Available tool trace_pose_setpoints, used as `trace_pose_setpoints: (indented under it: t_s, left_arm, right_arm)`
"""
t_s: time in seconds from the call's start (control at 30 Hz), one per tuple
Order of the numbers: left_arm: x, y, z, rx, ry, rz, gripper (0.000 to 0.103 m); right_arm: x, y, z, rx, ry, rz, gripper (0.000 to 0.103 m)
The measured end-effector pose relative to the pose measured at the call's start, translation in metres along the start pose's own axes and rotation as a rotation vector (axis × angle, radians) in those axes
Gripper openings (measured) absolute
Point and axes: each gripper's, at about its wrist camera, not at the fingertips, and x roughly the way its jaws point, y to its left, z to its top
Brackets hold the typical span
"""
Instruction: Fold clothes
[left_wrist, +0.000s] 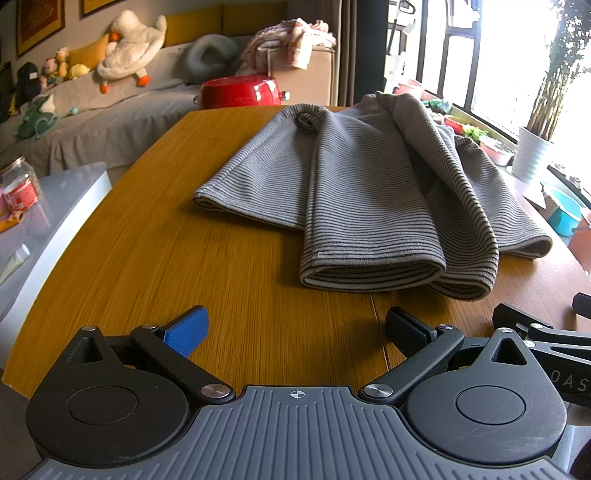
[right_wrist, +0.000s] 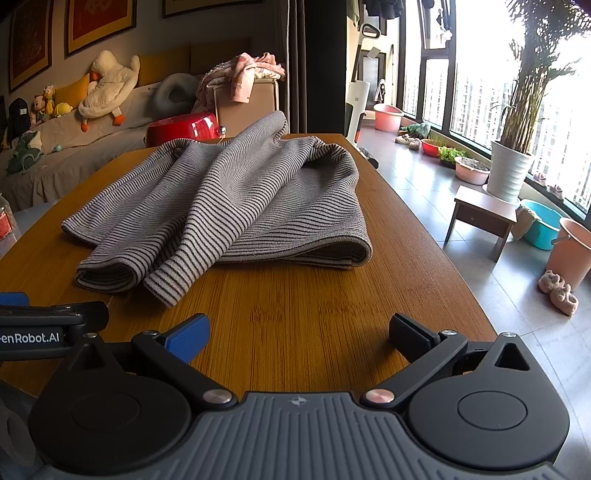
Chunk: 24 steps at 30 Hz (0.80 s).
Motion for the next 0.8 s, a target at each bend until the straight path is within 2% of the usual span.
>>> trace_pose_setpoints:
  t_s: [0.17,0.23,0.3,0.43,0.5,0.67,0.8]
  left_arm:
    - [0.000,0.003,0.005,0.002,0.022,-0.031,0.103]
    - [0.000,0.013,0.015,-0.042,0.027,-0.111,0.103]
    - [-0.002,0.024,0.029,-0.089,-0.007,-0.173,0.103]
    - [0.002,0.025,0.063,-0.020,-0.110,-0.182,0.103]
    - [0.012,0.021,0.078,0.015,-0.132,-0.198,0.103]
    - [0.052,0.019,0.113,0.012,-0.126,-0.199,0.103]
    - [0.075,0.019,0.138,0.053,-0.177,-0.176,0.103]
  right_arm:
    - [0.002,-0.006,0.005,0.013,0.011,0.025,0.103]
    - [0.002,-0.017,0.012,0.054,0.006,0.058,0.103]
    - [0.001,-0.027,0.022,0.092,-0.012,0.085,0.103]
    - [0.002,-0.043,0.052,0.119,-0.089,0.105,0.103]
    - [0.009,-0.046,0.068,0.124,-0.111,0.126,0.103]
    - [0.047,-0.049,0.115,0.159,-0.077,0.173,0.103]
    - [0.086,-0.042,0.147,0.166,-0.070,0.188,0.103]
